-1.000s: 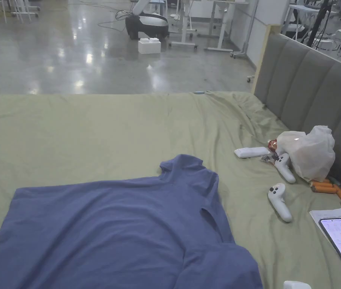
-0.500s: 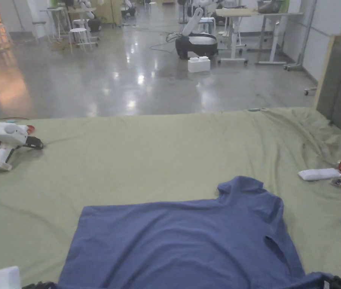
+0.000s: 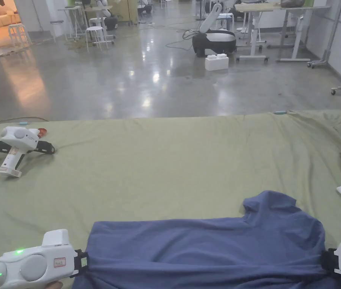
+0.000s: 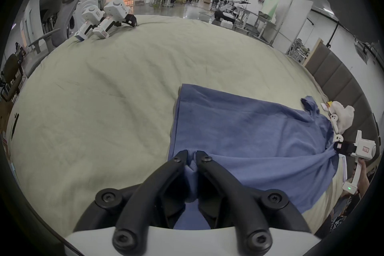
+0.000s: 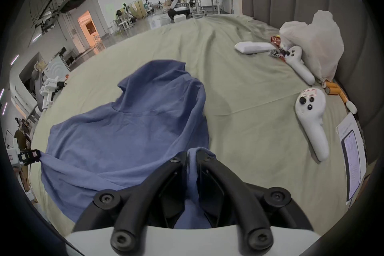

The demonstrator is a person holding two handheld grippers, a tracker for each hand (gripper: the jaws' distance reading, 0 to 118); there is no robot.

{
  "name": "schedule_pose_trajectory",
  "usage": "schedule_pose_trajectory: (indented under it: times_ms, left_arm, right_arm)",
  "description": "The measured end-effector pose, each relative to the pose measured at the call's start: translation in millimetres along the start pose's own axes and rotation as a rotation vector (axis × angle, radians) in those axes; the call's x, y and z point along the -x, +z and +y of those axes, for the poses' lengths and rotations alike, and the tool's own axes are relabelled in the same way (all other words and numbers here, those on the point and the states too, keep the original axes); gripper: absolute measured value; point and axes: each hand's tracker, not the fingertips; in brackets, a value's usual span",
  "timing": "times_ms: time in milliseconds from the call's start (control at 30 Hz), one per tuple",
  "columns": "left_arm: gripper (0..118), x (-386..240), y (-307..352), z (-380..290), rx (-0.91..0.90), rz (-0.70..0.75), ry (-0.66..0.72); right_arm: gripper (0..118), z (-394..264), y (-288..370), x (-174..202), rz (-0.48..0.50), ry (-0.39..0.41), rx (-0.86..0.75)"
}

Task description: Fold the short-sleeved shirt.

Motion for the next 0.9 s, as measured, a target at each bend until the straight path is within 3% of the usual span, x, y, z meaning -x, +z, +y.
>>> schedule_pose_trajectory:
  times_ms: [33, 67, 100, 133, 167, 333, 433, 567, 733, 800, 867, 900]
  left_arm:
    - [19, -1, -3, -2, -0.002, 0.009, 0.004]
    - [36, -3, -4, -1, -0.01, 0.028, 0.007]
    - [68, -4, -1, -2, -0.026, 0.028, 0.005]
    - [84, -1, 7, -4, -0.051, 0.01, 0.002]
    - [90, -1, 16, -5, -0.086, -0.016, -0.003]
    - [90, -12, 113, -13, -0.374, -0.172, -0.049]
    - [91, -27, 189, -28, -0.55, -0.222, -0.094]
    - [91, -55, 275, -65, -0.749, -0.138, -0.135]
    - [89, -84, 337, -124, -0.94, 0.059, -0.313]
    - [77, -93, 348, -146, -1.001, 0.178, -0.342]
    - [54, -96, 361, -158, -0.986, 0.157, -0.334]
    - [44, -96, 368, -163, -0.982, 0.143, -0.322]
  right_arm:
    - [19, -1, -2, 0, -0.015, 0.001, 0.004]
    - [40, -3, -2, 0, -0.025, 0.0, 0.006]
    - [66, -4, -1, -2, -0.031, -0.005, 0.007]
    - [72, -5, 4, -6, -0.023, -0.013, 0.005]
    - [71, -6, 11, -9, -0.01, -0.02, -0.012]
    - [71, -14, 84, -12, 0.077, -0.038, -0.215]
    - [71, -28, 146, -5, 0.132, 0.002, -0.358]
    - [71, -69, 230, 22, 0.091, 0.125, -0.563]
    - [70, -123, 295, 50, 0.155, 0.125, -0.683]
    - [60, -141, 313, 59, 0.151, 0.136, -0.713]
    - [40, -151, 327, 68, 0.115, 0.178, -0.752]
    - [24, -156, 333, 71, 0.109, 0.187, -0.759]
